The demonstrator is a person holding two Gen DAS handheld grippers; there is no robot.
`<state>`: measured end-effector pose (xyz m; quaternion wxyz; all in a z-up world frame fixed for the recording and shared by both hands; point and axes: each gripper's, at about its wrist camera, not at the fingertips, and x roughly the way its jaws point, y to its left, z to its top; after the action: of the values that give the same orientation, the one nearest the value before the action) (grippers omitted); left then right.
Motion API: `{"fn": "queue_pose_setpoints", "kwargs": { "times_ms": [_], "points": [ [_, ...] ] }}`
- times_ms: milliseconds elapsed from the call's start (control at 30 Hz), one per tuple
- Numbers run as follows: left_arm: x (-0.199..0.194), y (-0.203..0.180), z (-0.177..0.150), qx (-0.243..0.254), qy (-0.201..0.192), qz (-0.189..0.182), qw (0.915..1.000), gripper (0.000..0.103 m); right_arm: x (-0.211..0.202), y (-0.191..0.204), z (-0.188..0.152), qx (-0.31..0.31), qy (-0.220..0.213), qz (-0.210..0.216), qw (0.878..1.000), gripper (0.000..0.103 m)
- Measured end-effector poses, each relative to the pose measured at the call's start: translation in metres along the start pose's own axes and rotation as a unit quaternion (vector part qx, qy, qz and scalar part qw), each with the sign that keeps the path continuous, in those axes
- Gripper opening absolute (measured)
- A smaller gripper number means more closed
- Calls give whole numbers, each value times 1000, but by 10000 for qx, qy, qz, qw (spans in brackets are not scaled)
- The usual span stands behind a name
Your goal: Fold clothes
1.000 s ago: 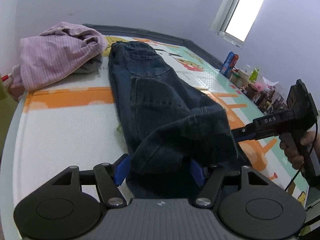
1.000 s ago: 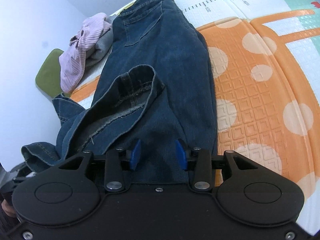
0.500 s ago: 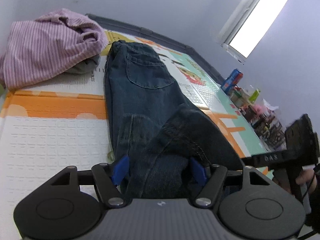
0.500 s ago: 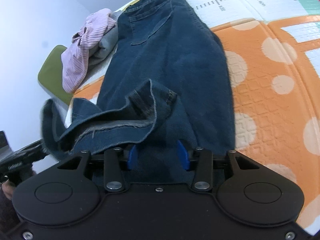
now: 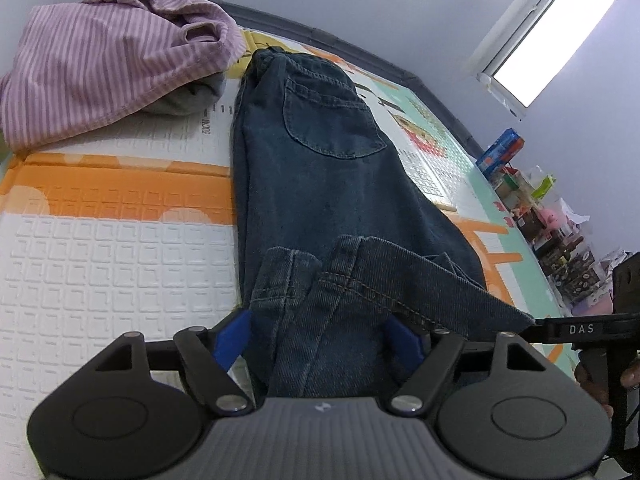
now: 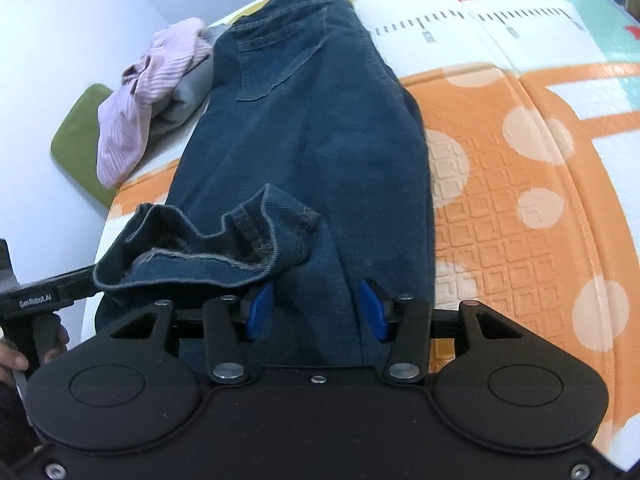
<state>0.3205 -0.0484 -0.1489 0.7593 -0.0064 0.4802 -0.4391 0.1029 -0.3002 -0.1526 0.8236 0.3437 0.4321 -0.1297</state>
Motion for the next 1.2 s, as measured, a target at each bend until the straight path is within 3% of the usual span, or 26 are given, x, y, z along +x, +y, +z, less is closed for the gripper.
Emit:
{"fn": "queue_pose_setpoints", "kwargs": {
  "times_ms": [267,533,600,633,700,833,1200],
  "points": [
    [6,-6,0,86,126,96,9998,77,14,-1,-2,279,179,282,9991,49],
    [6,-17,-3,269,161,194,9993,42,14,14,-7,137,153,372,9991,50],
    [5,-15,-2,100,214,72,9997,29,13,17,-8,90,105,396,9991,47],
    [5,-13,-2,26,222,66,9997,27,12,18,-9,74,87,390,9992,42],
    [5,-12,-2,-77,234,83,9997,23,10,20,-11,48,54,367,9993,32],
    [0,-13,-2,-177,217,78,9996,20,3,17,-15,133,-69,493,9987,23],
    [-57,-21,-16,-256,-334,-446,9981,19,-55,26,-39,-18,-764,630,9951,18]
  ]
}}
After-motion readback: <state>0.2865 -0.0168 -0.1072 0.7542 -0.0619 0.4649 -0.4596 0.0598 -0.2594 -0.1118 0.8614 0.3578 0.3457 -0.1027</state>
